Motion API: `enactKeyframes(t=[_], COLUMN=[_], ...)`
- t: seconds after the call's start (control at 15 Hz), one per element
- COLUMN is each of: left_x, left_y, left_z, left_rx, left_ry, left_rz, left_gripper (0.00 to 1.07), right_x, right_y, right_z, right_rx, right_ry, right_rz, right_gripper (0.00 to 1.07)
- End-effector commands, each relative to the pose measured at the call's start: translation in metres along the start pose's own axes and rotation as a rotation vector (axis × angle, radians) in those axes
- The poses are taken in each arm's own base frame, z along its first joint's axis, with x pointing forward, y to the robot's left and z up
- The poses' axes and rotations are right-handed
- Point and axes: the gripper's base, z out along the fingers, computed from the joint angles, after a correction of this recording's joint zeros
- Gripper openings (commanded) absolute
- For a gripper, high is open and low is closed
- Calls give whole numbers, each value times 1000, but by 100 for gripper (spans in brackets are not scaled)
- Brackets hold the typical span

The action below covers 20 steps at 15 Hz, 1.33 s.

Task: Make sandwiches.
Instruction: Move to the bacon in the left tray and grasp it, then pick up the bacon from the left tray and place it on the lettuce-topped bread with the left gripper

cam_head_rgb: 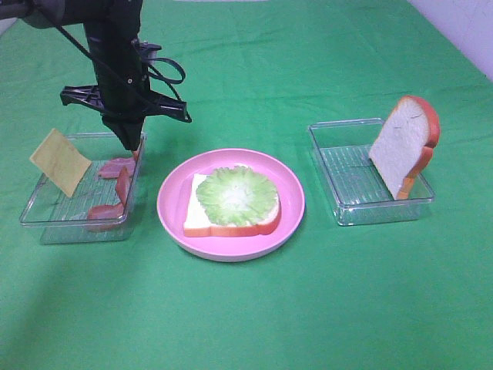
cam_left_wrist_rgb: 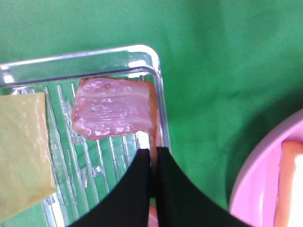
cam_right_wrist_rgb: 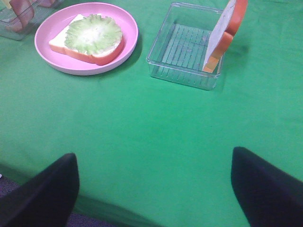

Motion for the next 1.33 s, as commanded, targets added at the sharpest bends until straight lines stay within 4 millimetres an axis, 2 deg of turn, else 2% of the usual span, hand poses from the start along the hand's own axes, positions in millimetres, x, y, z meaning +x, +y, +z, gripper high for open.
enactKeyframes(t=[0.07,0.93,1.33], left_x=[-1,0,-2], left_y=[-1,-1,0], left_z=[1,-10,-58], left_rx=[-2,14,84], left_ry=[-9,-2,-92], left_rz=[-4,20,40], left_gripper=[0,0,0], right_x=[0,0,0], right_y=[0,0,0], right_z=[-1,-1,-1], right_rx=[4,4,4], right_ry=[-21,-21,-21], right_rz=[-3,-2,-2], right_gripper=[80,80,80])
